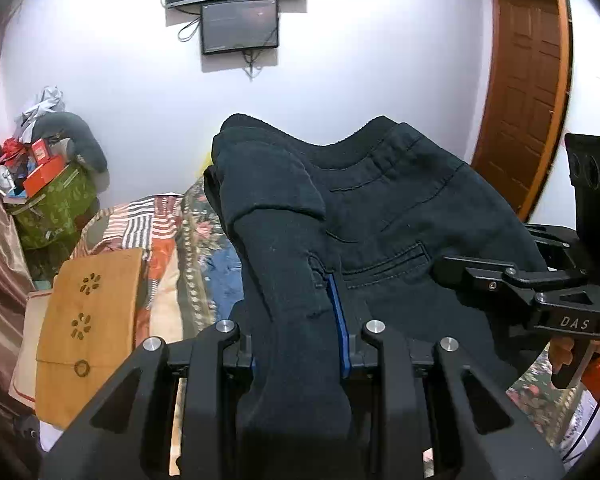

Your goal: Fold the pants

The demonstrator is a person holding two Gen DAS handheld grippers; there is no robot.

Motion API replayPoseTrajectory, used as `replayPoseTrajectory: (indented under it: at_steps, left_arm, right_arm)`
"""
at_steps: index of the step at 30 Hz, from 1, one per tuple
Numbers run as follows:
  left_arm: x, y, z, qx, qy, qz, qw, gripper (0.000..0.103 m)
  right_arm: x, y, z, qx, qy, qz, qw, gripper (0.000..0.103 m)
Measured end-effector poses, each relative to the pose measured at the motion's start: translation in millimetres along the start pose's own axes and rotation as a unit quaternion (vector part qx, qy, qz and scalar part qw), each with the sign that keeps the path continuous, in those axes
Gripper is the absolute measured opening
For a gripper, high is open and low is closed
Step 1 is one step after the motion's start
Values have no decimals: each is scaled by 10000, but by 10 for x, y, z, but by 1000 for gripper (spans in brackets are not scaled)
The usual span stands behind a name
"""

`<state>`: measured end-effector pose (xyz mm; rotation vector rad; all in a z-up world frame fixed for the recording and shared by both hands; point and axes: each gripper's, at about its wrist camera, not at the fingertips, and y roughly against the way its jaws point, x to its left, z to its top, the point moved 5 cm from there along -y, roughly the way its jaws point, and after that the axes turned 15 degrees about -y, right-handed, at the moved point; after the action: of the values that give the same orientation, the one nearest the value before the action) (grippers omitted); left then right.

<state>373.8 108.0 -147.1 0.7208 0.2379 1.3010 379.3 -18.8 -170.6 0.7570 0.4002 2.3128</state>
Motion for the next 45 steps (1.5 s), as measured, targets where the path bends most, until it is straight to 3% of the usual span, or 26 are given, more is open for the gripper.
replayPoseTrajectory:
  at_steps: [10,17,20,22,25,35,41,45]
  left_arm:
    - [603,-1095,-356,456,439,-26,9980,28]
    - [606,-2044,-901,1111,538,-375,9917,29]
    - [543,-2346,-1167,1505,605,-600,9849,33]
    - [542,-2429,-1295,1619,556,-429,9843,45]
    - [640,-2367,-1373,1524,584,-330,9860,51]
    - [768,-1819,-1471,1785,583,245,9819,51]
    - [605,-974,-1070,1202,661,379,9898,51]
    - [407,-264,-709,699,708,269,9947,51]
  right_arm:
    - [-363,-1096,5,452,-15,-4,9990,29]
    - [-816,-1763,-348,1134,-321,-276,9926,30]
    - [-967,-1891,-542,1551,-360,-456,9862,32]
    - [-1025,-1840,-583,1590,-382,-498,9853,37]
    - [-1089,-1665,-545,1626,-461,-546,9841,38]
    - [-1133,-950,-470,1285,-548,-1028,9848,40]
    - [-684,-358,-289,638,-468,-760,9940,41]
    - [-236,164,-131,63,-228,-637,9977,41]
